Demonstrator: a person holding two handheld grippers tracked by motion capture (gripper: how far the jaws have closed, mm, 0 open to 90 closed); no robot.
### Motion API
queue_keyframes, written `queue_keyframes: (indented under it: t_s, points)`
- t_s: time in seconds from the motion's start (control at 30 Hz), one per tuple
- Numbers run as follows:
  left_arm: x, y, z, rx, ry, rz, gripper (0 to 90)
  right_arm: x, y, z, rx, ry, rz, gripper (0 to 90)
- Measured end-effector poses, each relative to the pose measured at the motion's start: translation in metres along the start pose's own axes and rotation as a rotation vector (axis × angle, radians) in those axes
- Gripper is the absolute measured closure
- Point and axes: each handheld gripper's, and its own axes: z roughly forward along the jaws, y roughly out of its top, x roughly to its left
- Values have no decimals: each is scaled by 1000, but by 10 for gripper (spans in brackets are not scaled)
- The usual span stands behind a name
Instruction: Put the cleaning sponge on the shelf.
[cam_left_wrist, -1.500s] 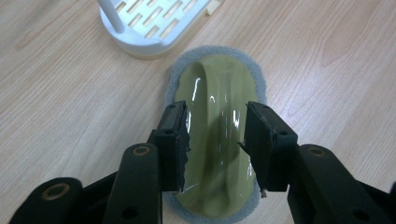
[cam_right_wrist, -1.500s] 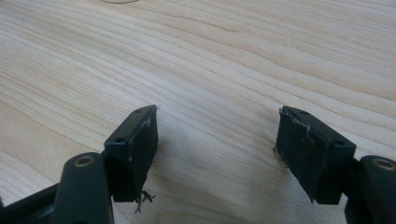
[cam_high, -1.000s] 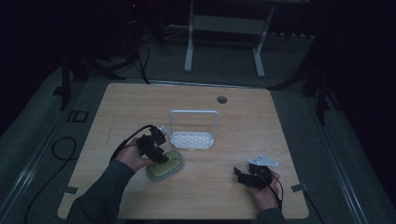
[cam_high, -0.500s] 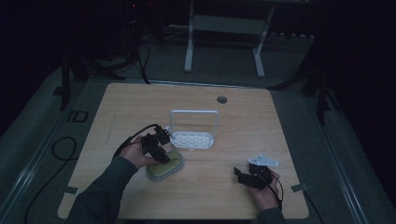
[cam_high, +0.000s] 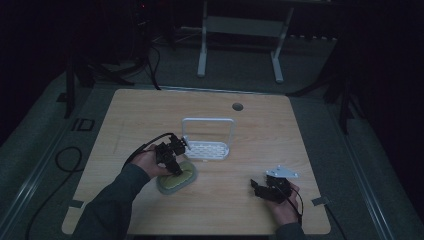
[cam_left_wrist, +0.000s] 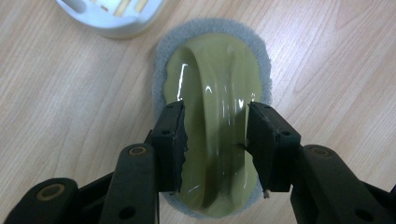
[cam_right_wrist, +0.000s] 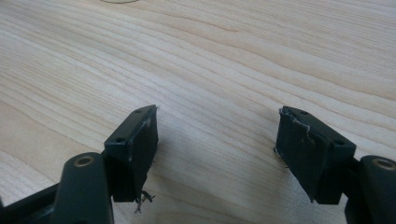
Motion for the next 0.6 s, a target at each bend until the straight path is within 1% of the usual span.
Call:
queue_keyframes:
  t_s: [0.13, 0.23, 0.4, 0.6]
  points:
    - [0, 1, 1, 13, -5, 1, 615, 0, 0, 0, 0, 0, 0, 290]
    - [0, 1, 1, 34, -7, 4, 624, 0, 0, 0, 1, 0, 0, 291]
    - [0, 2, 3, 47, -9, 7, 643, 0, 0, 0, 1, 0, 0, 291]
    - [0, 3, 4, 54, -11, 11, 643, 0, 0, 0, 0, 0, 0, 291]
